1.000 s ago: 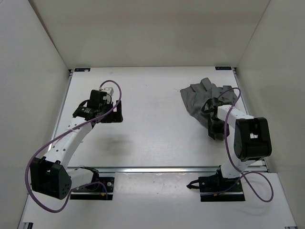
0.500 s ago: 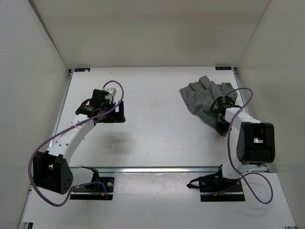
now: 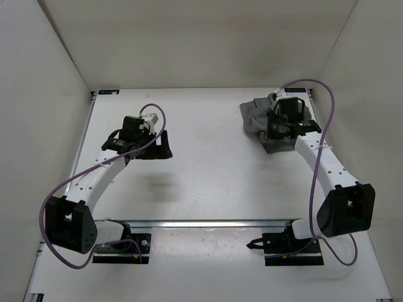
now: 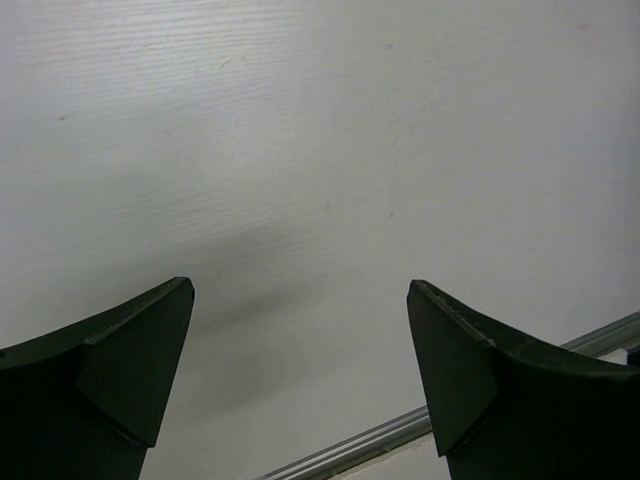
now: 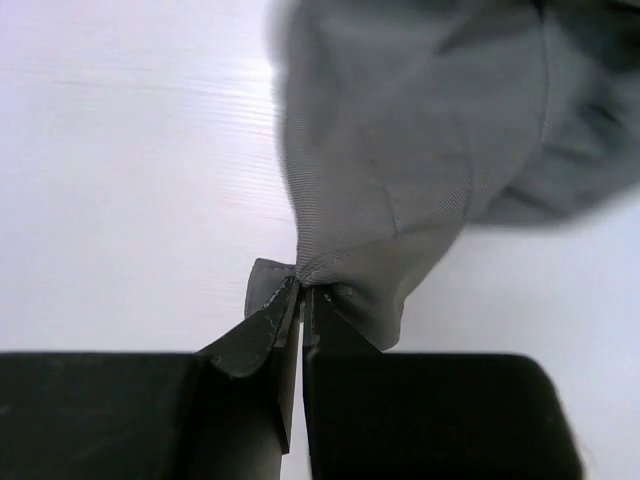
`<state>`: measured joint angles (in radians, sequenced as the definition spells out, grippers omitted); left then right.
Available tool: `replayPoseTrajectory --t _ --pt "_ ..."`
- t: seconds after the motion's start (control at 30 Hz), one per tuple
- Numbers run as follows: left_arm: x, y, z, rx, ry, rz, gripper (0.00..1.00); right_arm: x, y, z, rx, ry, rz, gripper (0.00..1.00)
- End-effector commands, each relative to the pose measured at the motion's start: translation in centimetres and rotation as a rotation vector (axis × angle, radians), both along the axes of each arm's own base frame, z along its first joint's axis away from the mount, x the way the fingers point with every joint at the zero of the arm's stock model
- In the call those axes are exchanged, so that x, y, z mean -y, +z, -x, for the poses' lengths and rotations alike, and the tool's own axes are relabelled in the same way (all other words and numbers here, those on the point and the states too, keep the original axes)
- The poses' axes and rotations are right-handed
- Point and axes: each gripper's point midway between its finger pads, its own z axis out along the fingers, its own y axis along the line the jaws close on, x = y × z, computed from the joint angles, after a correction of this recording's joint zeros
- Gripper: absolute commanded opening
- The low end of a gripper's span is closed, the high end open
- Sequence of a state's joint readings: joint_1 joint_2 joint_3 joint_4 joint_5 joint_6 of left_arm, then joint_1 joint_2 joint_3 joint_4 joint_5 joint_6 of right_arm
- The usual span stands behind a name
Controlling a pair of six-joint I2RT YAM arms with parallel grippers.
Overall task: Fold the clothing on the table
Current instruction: Move the skirt to the center of the board
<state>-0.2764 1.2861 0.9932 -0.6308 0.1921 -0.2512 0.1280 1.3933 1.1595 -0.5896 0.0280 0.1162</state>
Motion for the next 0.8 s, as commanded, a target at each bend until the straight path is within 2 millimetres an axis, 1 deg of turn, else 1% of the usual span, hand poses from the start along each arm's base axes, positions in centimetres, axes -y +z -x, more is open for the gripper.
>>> replayPoseTrajectory --t 0.0,0.03,0.07,0.1,0.13,0.17,0.2,0.23,0.27,0.3,0.33,0.37,0.4,0.43,0.47,0.5,0.53,0.57,0.6,0.63,0.67,0.73,0.77 --pt "2.8 1.8 -0.1 0.078 -0.076 0.164 0.99 -11.0 7.3 -1.1 0.155 0.301 -0.216 0.00" --pt "3.8 2.5 -0.3 0.104 -0.103 0.217 0.99 -12.8 7.4 -1.3 0.151 0.341 -0.228 0.00" --pt "3.9 2.1 -0.1 0.091 -0.092 0.249 0.99 -15.6 10.4 -1.3 0.208 0.411 -0.232 0.01" --pt "4.9 3.1 -0.3 0.113 -0.103 0.316 0.99 -17.0 9.9 -1.8 0.189 0.436 -0.213 0.00" --pt "5.5 3.6 -0.3 0.125 -0.111 0.372 0.99 -19.7 15.6 -2.5 0.300 0.498 -0.203 0.00" --pt "5.9 4.3 -0.4 0.150 -0.114 0.413 0.99 -21.6 18.5 -2.8 0.344 0.535 -0.203 0.00" --pt "5.8 5.1 -0.6 0.173 -0.108 0.429 0.99 -22.6 20.4 -2.4 0.374 0.562 -0.217 0.00" --pt "5.8 5.1 -0.6 0.178 -0.110 0.429 0.98 -23.6 20.2 -2.5 0.352 0.579 -0.210 0.00" --pt "5.9 6.3 -0.6 0.197 -0.112 0.442 0.99 -23.8 23.9 -2.2 0.431 0.579 -0.230 0.00" --pt "5.4 6.5 -1.0 0.213 -0.091 0.425 0.99 -23.9 26.0 -1.8 0.472 0.589 -0.257 0.00" --pt "5.1 6.8 -1.0 0.224 -0.085 0.416 0.98 -23.5 26.8 -1.7 0.489 0.573 -0.285 0.00" --pt "4.8 7.6 -1.1 0.240 -0.073 0.420 0.99 -22.3 28.3 -1.5 0.535 0.563 -0.302 0.00" --pt "4.7 7.9 -1.0 0.249 -0.071 0.422 0.99 -21.0 28.3 -1.5 0.553 0.542 -0.329 0.00" --pt "4.7 7.9 -0.9 0.245 -0.066 0.425 0.99 -19.9 25.9 -2.4 0.531 0.512 -0.339 0.00" --pt "4.6 8.3 -0.9 0.254 -0.053 0.436 0.99 -18.5 26.7 -1.2 0.554 0.493 -0.373 0.00" --pt "4.6 8.5 -0.6 0.260 -0.056 0.440 0.98 -17.0 24.5 -1.4 0.540 0.457 -0.381 0.00" --pt "4.5 8.5 -0.6 0.264 -0.044 0.441 0.99 -15.7 20.1 -1.4 0.444 0.418 -0.395 0.00" --pt "4.4 8.5 -0.6 0.272 -0.037 0.435 0.98 -14.3 20.5 -1.1 0.483 0.394 -0.399 0.00" --pt "4.4 8.4 -0.2 0.271 -0.044 0.436 0.99 -12.8 17.2 -0.7 0.426 0.348 -0.400 0.00" --pt "4.2 8.2 -0.4 0.280 -0.028 0.426 0.99 -11.4 14.0 -0.4 0.363 0.303 -0.400 0.00" --pt "4.5 8.0 -0.2 0.274 -0.041 0.418 0.98 -10.7 13.4 0.1 0.367 0.284 -0.400 0.00" --pt "4.9 7.1 0.0 0.254 -0.052 0.398 0.99 -8.2 7.6 1.5 0.256 0.201 -0.387 0.00" --pt "5.3 6.3 0.5 0.224 -0.065 0.390 0.99 -7.0 5.1 2.4 0.210 0.159 -0.375 0.01"
